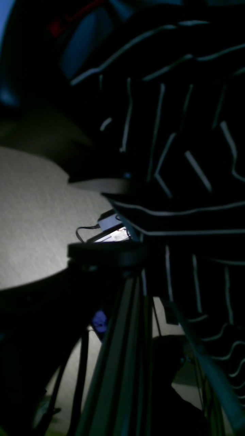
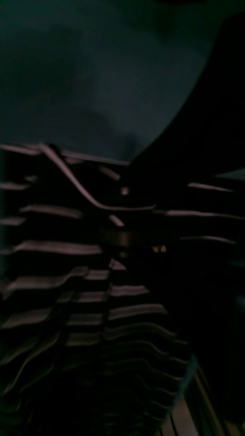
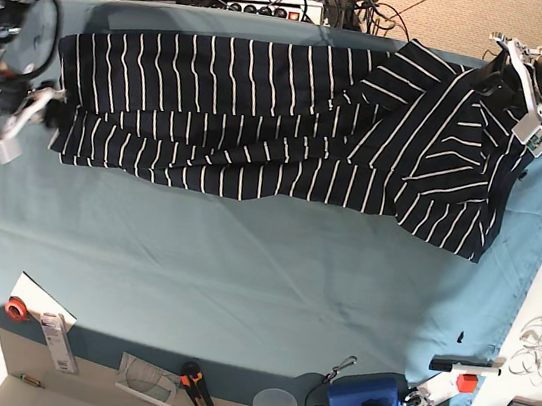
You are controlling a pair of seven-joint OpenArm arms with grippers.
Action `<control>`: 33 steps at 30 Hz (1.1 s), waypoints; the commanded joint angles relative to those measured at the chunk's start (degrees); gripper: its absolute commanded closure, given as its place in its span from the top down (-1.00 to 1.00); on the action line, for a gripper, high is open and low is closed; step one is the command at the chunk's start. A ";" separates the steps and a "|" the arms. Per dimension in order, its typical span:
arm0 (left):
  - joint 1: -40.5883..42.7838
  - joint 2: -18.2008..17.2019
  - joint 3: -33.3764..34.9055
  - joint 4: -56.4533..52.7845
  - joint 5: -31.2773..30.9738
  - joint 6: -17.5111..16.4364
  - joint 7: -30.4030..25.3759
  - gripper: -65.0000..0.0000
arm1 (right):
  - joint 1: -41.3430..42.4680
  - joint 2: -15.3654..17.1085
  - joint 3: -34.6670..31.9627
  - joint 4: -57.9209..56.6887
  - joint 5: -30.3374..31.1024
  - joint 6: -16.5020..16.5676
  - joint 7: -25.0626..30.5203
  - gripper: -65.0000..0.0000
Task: Layout the t-shirt on the table in an organized manner, then fold the t-shirt properly
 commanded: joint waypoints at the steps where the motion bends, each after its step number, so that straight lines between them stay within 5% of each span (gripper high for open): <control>1: 0.24 -0.76 -0.52 1.88 -1.09 0.17 -0.66 -0.25 | 0.92 2.91 1.01 1.07 3.80 -0.13 0.99 -0.63; 3: 0.24 -0.79 -0.59 4.02 -1.05 0.15 -0.68 -0.25 | 1.42 4.46 2.47 1.27 7.93 -0.11 0.99 -0.63; 9: 0.22 -0.81 -0.59 10.27 2.12 -0.02 -2.01 -0.25 | 4.37 4.94 6.05 1.38 6.47 0.06 0.99 -0.63; 12: 0.22 -0.81 -0.59 11.37 5.42 0.24 -3.32 -0.25 | 4.46 4.50 5.81 1.31 -1.60 0.06 1.36 -0.63; 17: -0.35 -0.90 -0.59 11.37 13.25 3.06 -4.98 -0.25 | 4.46 4.50 -0.42 1.27 -20.41 -0.02 11.28 -0.63; 25: -0.87 -0.96 -4.35 11.37 16.57 4.31 -7.34 -0.25 | 4.46 4.50 -14.21 1.27 -28.57 -8.17 16.72 -0.63; 33: -0.85 -0.96 -10.99 11.37 14.21 4.28 -7.54 -0.25 | 4.42 4.48 -16.65 1.25 -33.40 -12.00 19.45 -0.63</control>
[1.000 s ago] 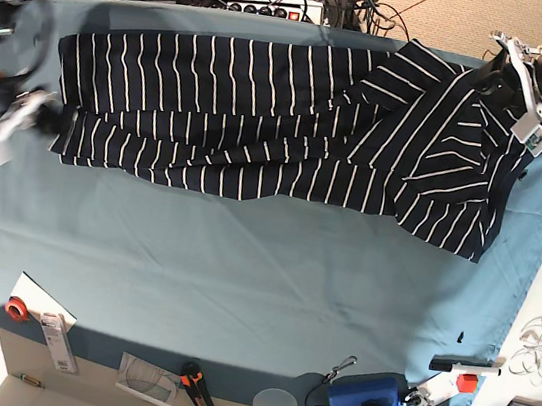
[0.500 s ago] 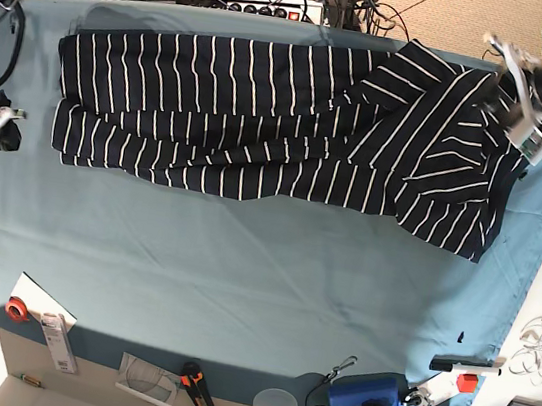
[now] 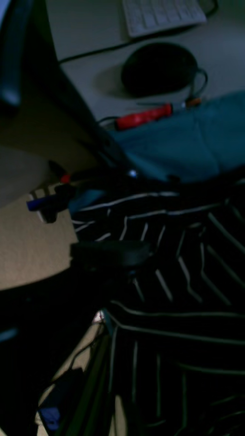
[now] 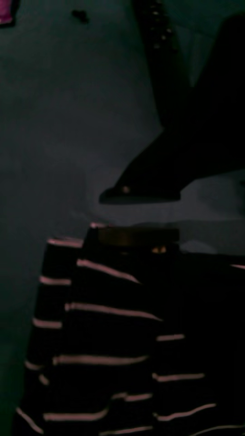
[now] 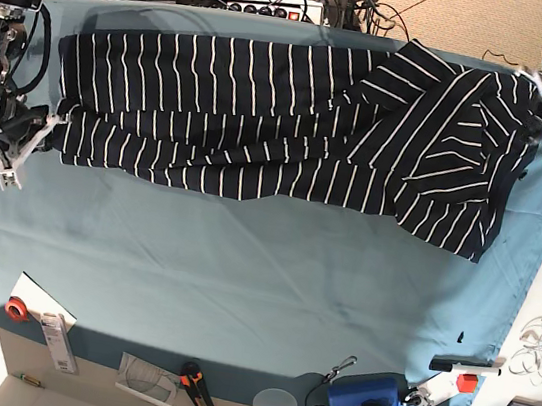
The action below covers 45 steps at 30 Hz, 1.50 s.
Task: Layout the t-shirt on the table in an organized manner, then fold the t-shirt properly
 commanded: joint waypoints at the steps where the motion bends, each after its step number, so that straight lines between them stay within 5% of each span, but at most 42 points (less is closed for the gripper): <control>1: 0.15 -0.81 -1.07 0.74 -1.18 0.17 -1.05 -0.25 | 0.90 1.60 0.46 0.61 -0.04 -0.31 1.03 -0.63; 6: 0.15 -0.79 -1.81 0.74 -1.66 0.17 -1.05 -0.25 | 0.90 1.57 0.44 -1.36 0.20 -0.28 1.57 -0.68; 9: 0.15 -0.79 -1.81 0.74 -1.68 0.17 -1.09 -0.25 | 0.90 1.57 0.44 -2.16 0.24 -0.28 1.25 -1.00; 17: 0.17 -0.79 -1.81 0.74 -1.66 0.20 -1.92 -0.25 | 0.94 1.64 0.39 -2.21 6.08 0.74 -0.55 -1.00; 23: 0.17 -0.76 -1.81 0.74 -1.64 0.20 -1.92 -0.25 | 0.92 1.79 0.39 -2.10 18.62 6.64 -9.09 -1.00; 29: 0.17 -0.76 -1.81 0.74 -1.64 0.20 -1.92 -0.25 | 0.92 1.97 0.42 -2.10 29.18 8.85 -17.22 -1.00; 38: 0.17 -0.74 -1.81 0.74 -1.66 0.20 -2.75 -0.25 | 1.18 1.95 3.45 -2.10 25.77 8.90 -17.48 -1.00; 42: 0.17 -0.72 -1.81 0.74 -1.64 0.20 -2.78 -0.25 | 1.03 3.13 3.78 -2.10 26.60 9.92 -17.48 -0.38; 45: 0.20 -0.66 -1.81 0.74 -1.64 0.20 -2.75 -0.25 | 1.46 4.55 3.80 -1.88 28.83 6.67 -17.48 -0.24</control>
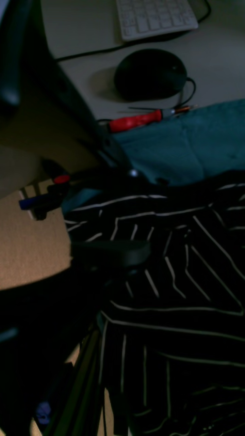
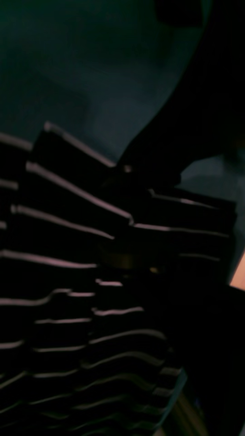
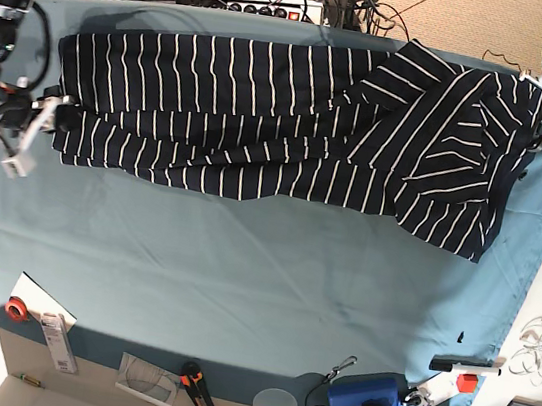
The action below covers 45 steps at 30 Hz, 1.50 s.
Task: Layout the t-shirt on the table in an organized manner, then fold the t-shirt properly
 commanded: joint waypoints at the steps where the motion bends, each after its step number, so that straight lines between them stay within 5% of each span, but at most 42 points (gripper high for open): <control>1: 0.20 -0.61 -0.48 0.74 -0.39 0.20 -1.27 -0.25 | 1.66 2.23 0.68 1.18 1.27 0.37 0.77 -0.24; 3: 0.20 -0.63 -0.48 0.74 -0.37 0.20 -1.22 -0.25 | 3.17 2.60 2.16 1.11 -2.51 0.90 0.77 -0.24; 8: 0.20 -0.61 -0.48 0.74 -0.39 0.20 -1.20 -0.25 | 6.88 2.51 5.77 -3.67 -10.34 0.59 12.11 -0.24; 17: 0.17 -0.61 -0.48 0.74 -0.39 0.20 -1.27 -0.25 | 13.09 0.94 5.73 -23.54 0.07 5.48 6.91 -0.25; 27: 0.17 -0.59 -0.48 0.74 -0.42 0.22 -1.38 -0.25 | 13.00 -4.59 5.73 -23.78 -5.66 5.48 7.28 -0.25; 29: 0.17 -0.61 -0.48 0.74 -0.42 0.22 -1.36 -0.25 | 13.00 -5.07 5.73 -23.76 -5.77 5.48 7.13 -0.35; 34: 0.17 -0.61 -0.48 0.74 -0.42 0.22 -1.25 -0.25 | 13.03 -4.20 6.38 -20.57 -5.77 5.48 3.23 -0.97; 45: 0.20 -0.59 -0.48 0.74 -0.42 0.20 -1.40 -0.25 | 12.83 -3.17 7.32 -10.56 -5.79 5.48 0.77 -1.00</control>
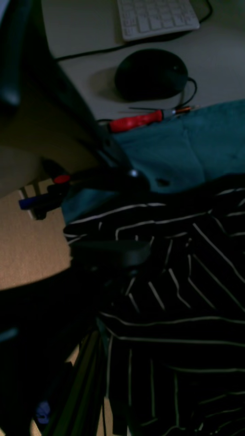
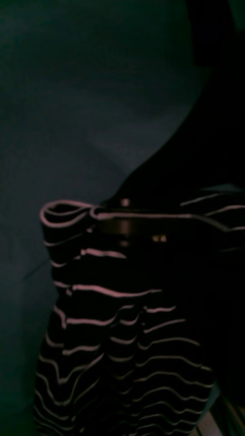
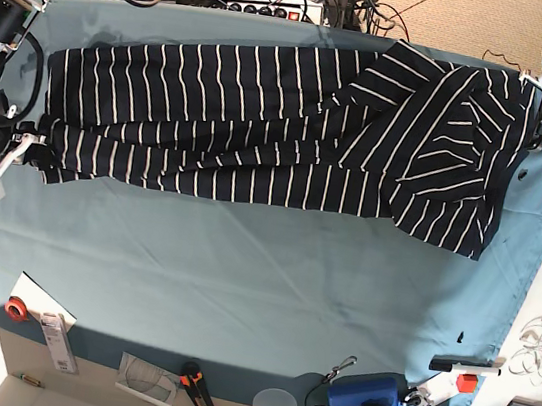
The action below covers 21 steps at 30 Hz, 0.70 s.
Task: Layout the t-shirt on the table in an organized manner, then fold the t-shirt properly
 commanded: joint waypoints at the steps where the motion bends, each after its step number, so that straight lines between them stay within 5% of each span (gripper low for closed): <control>1: 0.20 -0.79 -0.42 0.74 -0.39 0.20 -1.33 -0.25 | 1.09 1.46 0.44 0.98 0.76 0.06 0.73 -1.00; 8: 0.17 -0.76 -0.42 0.74 -0.39 0.20 -1.36 -0.25 | -0.44 1.46 0.44 0.96 0.37 0.06 0.73 -1.00; 12: 0.17 -0.79 -0.42 0.74 -0.37 0.20 -1.36 -0.25 | -0.44 1.90 0.46 0.96 0.39 0.06 0.73 -0.43; 21: 0.17 -0.79 -0.42 0.74 -0.39 0.20 -1.64 -0.25 | 6.25 5.42 0.28 1.03 8.44 0.06 0.73 -0.43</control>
